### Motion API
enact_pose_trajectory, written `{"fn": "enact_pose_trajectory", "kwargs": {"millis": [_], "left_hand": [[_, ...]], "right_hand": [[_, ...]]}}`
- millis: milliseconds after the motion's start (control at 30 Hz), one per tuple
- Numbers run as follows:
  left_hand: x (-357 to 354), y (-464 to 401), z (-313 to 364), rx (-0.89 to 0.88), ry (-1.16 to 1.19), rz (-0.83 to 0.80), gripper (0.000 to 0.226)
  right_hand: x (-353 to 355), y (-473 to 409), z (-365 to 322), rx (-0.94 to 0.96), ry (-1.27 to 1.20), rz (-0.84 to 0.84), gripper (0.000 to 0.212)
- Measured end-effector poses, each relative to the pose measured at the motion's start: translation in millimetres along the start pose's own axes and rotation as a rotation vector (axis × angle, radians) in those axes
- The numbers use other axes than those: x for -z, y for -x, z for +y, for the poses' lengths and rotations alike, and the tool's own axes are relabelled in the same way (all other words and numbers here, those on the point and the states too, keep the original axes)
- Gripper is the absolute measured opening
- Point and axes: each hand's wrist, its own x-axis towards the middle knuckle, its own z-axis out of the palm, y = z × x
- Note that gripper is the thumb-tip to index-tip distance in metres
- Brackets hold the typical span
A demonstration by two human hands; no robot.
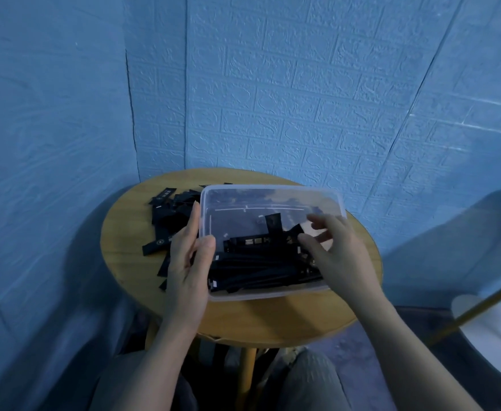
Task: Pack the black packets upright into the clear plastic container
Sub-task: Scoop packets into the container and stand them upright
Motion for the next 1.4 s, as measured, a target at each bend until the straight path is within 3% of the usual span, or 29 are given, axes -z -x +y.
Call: {"fn": "enact_pose_trajectory", "kwargs": {"millis": [100, 300, 433, 533, 667, 767, 867, 1033, 1100, 1200, 1267, 1333, 1400], "left_hand": [[1, 0, -1, -0.013, 0.000, -0.021, 0.046], [3, 0, 2, -0.029, 0.006, -0.018, 0.047], [5, -1, 0, -0.033, 0.008, -0.032, 0.045], [4, -1, 1, -0.047, 0.009, -0.037, 0.048], [4, -1, 0, -0.035, 0.035, -0.036, 0.046], [4, -1, -2, -0.043, 0.051, -0.040, 0.048], [2, 0, -3, -0.058, 0.047, -0.035, 0.044], [1, -1, -2, -0.057, 0.052, -0.032, 0.048], [2, -1, -1, -0.050, 0.057, -0.028, 0.047], [3, 0, -2, -0.046, 0.038, -0.025, 0.047], [3, 0, -3, -0.045, 0.025, -0.026, 0.045], [3, 1, -1, -0.056, 0.008, -0.024, 0.046], [1, 1, 2, -0.055, 0.004, -0.022, 0.044]], "right_hand": [[-9, -12, -4, 0.007, 0.168, -0.138, 0.043], [-18, -32, -13, -0.003, -0.048, -0.267, 0.038], [-17, -42, -15, -0.016, -0.147, -0.214, 0.019], [-9, -43, -20, 0.025, -0.211, -0.072, 0.015], [-3, -36, -21, 0.008, -0.523, 0.082, 0.025], [-6, -30, -24, -0.053, -0.740, 0.091, 0.013], [-24, -26, -28, -0.141, -0.793, 0.069, 0.010], [-41, -26, -20, -0.178, -0.566, -0.064, 0.019], [-36, -24, -17, -0.159, -0.458, -0.042, 0.025], [-23, -19, -16, 0.066, -0.242, -0.017, 0.035], [-14, -19, -14, 0.249, -0.017, -0.212, 0.047], [-10, -19, -14, 0.297, 0.137, -0.495, 0.062], [-13, -17, -15, 0.295, 0.172, -0.549, 0.064]]}}
